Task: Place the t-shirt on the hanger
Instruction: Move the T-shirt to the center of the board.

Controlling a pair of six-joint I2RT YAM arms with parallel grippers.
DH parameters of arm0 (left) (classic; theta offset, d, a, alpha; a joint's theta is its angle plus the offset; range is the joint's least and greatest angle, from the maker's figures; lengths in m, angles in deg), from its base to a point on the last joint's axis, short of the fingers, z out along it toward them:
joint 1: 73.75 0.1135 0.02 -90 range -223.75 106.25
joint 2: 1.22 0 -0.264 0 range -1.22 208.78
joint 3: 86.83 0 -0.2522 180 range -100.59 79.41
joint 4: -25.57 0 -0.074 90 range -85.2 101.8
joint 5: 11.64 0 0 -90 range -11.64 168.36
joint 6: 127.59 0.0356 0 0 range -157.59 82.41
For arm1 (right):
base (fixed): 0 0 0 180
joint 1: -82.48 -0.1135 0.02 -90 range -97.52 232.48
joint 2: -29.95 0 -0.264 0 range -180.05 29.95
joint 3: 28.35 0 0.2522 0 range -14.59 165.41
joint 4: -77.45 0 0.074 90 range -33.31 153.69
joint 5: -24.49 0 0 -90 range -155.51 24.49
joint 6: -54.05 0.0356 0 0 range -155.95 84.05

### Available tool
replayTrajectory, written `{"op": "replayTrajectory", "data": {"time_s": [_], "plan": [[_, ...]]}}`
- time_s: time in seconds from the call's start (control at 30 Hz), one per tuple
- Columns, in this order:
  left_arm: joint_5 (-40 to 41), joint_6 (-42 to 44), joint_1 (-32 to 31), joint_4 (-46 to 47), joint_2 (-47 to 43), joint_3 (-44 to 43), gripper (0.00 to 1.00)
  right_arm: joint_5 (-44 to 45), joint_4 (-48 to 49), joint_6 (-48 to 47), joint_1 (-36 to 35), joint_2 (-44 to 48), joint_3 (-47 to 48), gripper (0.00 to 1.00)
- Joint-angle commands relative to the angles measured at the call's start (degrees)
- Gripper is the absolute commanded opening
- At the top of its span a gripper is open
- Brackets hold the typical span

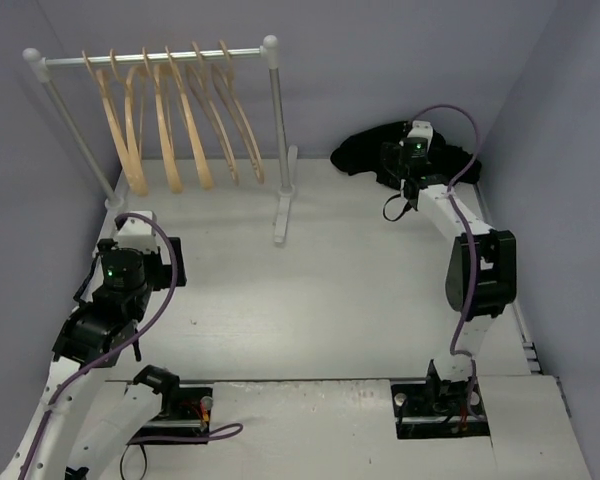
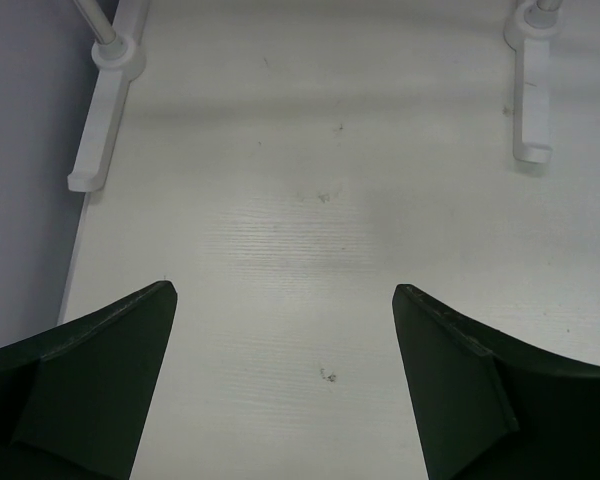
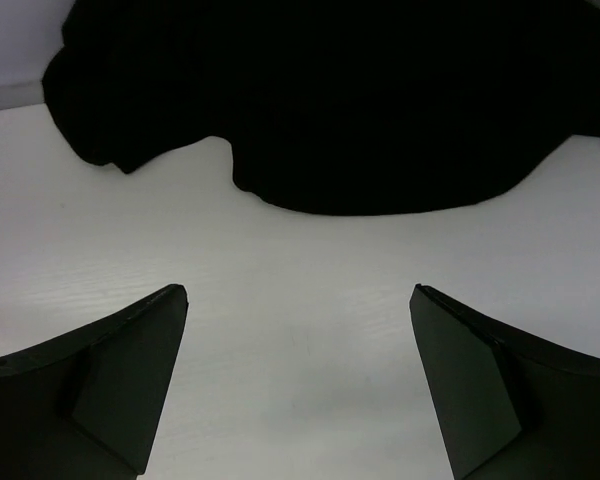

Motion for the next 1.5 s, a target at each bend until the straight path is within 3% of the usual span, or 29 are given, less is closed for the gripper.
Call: {"op": "replayTrajectory", "data": {"time_s": [0.0, 0.37, 0.77, 0.93, 1.17, 1.23, 1.47], "plan": [[-2.09, -1.30, -0.29, 2.53, 1.38, -2.17, 0.85, -2.64, 4.20, -1.98, 1.95, -8.83, 10.50, 0.89], [-5.65, -3.82, -0.29, 1.92, 2.05, -1.44, 0.85, -5.75, 4.26, -6.00, 2.83, -29.49, 26.61, 0.88], [-6.32, -5.66, -0.29, 0.48, 1.66, -0.94, 0.85, -6.50, 3.97, -5.38, 3.09, -36.31, 32.36, 0.87], [-6.51, -6.23, -0.29, -0.51, 1.01, -0.93, 0.85, -6.19, 3.64, -4.70, 3.48, -37.06, 33.36, 0.71], [-7.57, -6.18, -0.29, -1.33, 0.12, -1.30, 0.85, -8.98, 3.64, -4.43, 4.10, -34.62, 30.39, 0.13], [-8.17, -6.18, -0.29, -1.32, 0.32, -1.44, 0.85, -10.65, 3.66, -4.49, 3.87, -32.11, 27.49, 0.00], [-13.95, -8.40, -0.29, -0.75, 3.70, -1.71, 0.85, -15.03, 4.00, -5.23, -1.71, -15.26, 6.59, 0.00]]}}
